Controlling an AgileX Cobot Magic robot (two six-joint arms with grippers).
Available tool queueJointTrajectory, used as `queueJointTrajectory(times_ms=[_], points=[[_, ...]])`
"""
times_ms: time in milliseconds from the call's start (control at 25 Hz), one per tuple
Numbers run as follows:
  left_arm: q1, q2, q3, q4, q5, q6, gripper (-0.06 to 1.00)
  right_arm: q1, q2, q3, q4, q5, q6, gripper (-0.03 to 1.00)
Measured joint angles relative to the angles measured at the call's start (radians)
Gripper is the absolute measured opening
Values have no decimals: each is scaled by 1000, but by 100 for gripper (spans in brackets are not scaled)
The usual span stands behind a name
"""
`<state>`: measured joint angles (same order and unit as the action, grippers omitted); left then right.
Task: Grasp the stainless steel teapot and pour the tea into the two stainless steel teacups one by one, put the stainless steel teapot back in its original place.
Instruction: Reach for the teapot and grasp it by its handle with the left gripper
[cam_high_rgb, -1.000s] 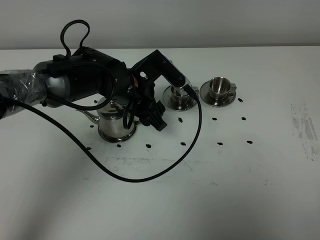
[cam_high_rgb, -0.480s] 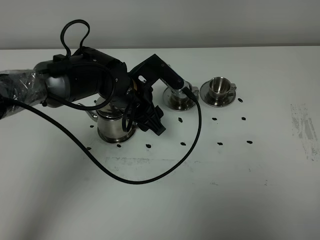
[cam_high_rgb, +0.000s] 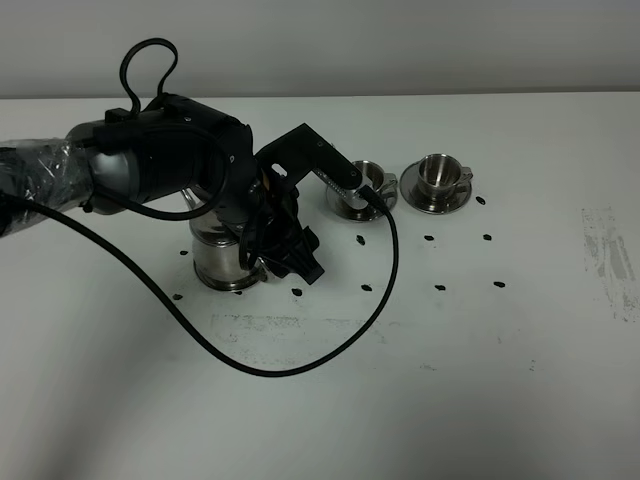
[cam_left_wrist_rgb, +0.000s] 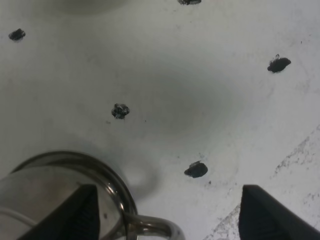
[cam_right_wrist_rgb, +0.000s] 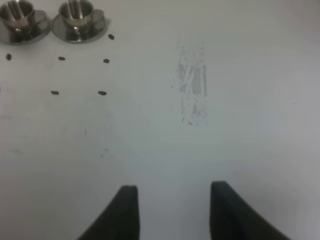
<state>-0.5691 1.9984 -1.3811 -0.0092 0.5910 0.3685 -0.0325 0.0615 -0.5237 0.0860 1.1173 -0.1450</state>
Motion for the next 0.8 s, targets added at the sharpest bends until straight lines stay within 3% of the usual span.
queueJointTrajectory(times_ms=[560, 800], points=[[-12, -37, 0, -45, 119, -1, 57, 0, 0, 0, 0, 0, 0, 33], [-43, -53, 0, -49, 87, -1, 57, 0, 0, 0, 0, 0, 0, 33]])
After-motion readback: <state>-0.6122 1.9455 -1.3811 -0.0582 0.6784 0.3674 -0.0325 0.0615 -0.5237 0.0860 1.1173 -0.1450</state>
